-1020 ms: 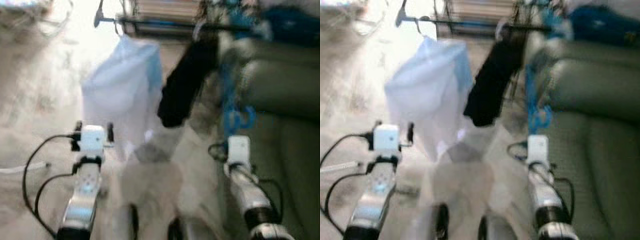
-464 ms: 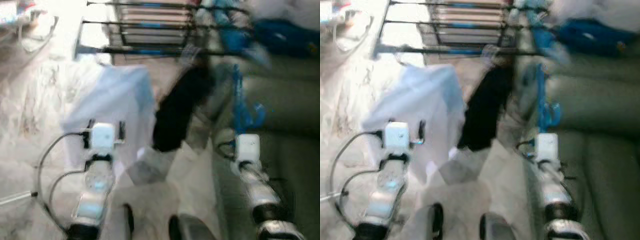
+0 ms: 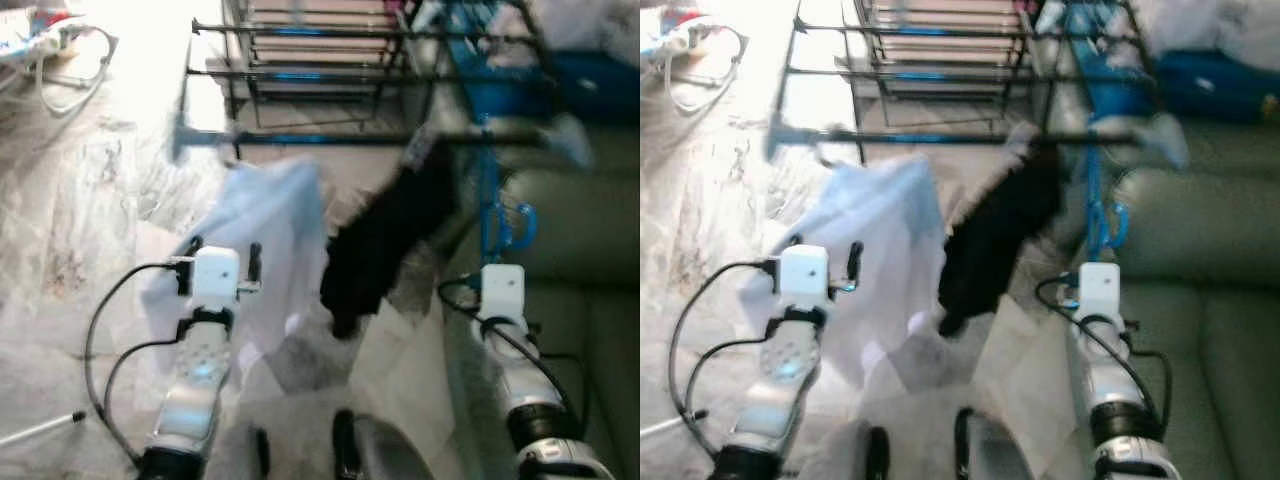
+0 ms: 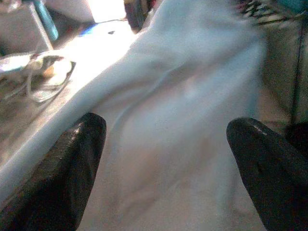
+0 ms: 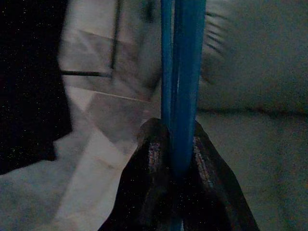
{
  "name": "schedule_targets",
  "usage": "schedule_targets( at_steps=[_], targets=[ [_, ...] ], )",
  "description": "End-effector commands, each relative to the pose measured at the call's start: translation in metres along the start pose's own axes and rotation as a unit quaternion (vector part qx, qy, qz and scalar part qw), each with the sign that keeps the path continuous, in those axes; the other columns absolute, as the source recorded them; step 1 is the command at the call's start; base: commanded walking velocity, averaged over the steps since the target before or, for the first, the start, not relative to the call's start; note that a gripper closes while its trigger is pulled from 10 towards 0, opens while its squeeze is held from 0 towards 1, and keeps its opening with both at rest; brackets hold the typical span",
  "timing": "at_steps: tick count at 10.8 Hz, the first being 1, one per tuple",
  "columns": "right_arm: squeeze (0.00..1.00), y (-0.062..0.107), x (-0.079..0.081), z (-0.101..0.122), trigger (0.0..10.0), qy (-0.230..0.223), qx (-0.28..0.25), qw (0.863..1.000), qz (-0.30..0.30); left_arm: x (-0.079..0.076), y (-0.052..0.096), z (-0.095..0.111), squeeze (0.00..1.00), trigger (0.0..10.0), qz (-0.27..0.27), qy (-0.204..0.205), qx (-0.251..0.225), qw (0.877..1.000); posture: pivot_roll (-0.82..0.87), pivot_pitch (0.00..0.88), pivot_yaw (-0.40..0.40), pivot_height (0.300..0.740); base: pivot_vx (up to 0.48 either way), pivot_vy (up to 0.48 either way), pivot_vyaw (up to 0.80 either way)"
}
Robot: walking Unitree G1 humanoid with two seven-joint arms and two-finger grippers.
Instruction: Hang hanger
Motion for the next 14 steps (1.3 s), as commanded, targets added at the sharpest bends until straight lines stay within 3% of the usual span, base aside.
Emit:
schedule_targets(
  at_steps=[1,4,6,9,11,14],
  targets=[
    [0.0,0.001,-0.007,-0.002,10.0,-0.011,0.0,1.0,-0.013,-0.001,0.0,0.0,0.0,10.0,-0.001,0.009,0.001,1.0,0.02,0.201,-0.05,0.74,0.0,0.0,0.0],
    [0.0,0.006,-0.034,0.017,10.0,-0.027,-0.052,0.995,-0.076,-0.008,0.002,0.0,0.0,10.0,-0.023,0.017,-0.002,1.0,0.01,0.209,-0.05,0.74,0.0,0.0,0.0],
    [0.0,0.002,-0.039,0.028,10.0,-0.028,-0.055,0.995,-0.075,-0.008,0.003,-0.001,0.0,10.0,-0.024,0.017,0.001,1.0,0.01,0.209,-0.049,0.74,0.0,0.0,0.0],
    [0.0,-0.017,-0.037,0.064,10.0,-0.055,-0.053,0.997,-0.015,-0.009,0.001,-0.002,0.0,10.0,-0.025,0.016,0.003,1.0,0.01,0.205,-0.058,0.74,0.0,0.0,0.0],
    [0.0,-0.026,-0.041,0.071,10.0,-0.071,-0.013,0.997,0.028,-0.001,-0.001,0.001,0.0,10.0,-0.008,0.012,-0.001,1.0,0.03,0.206,-0.068,0.74,0.0,0.0,0.0],
    [0.0,-0.032,-0.042,0.073,10.0,-0.047,0.019,0.997,0.064,-0.004,0.002,-0.003,0.0,10.0,-0.009,0.015,0.006,1.0,0.03,0.204,-0.076,0.74,0.0,0.0,0.0]
  ],
)
Point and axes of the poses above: a point about 5 cm out from each wrist's last joint towards the gripper, its own y axis pointing back from the gripper into the wrist, its own z axis along the axis of the wrist's last joint, x = y × z, the point moved 4 cm from there along -y, pointing out of the wrist towards the gripper, and after that the axes turned 6 degrees about y, right-handed, at the moved point
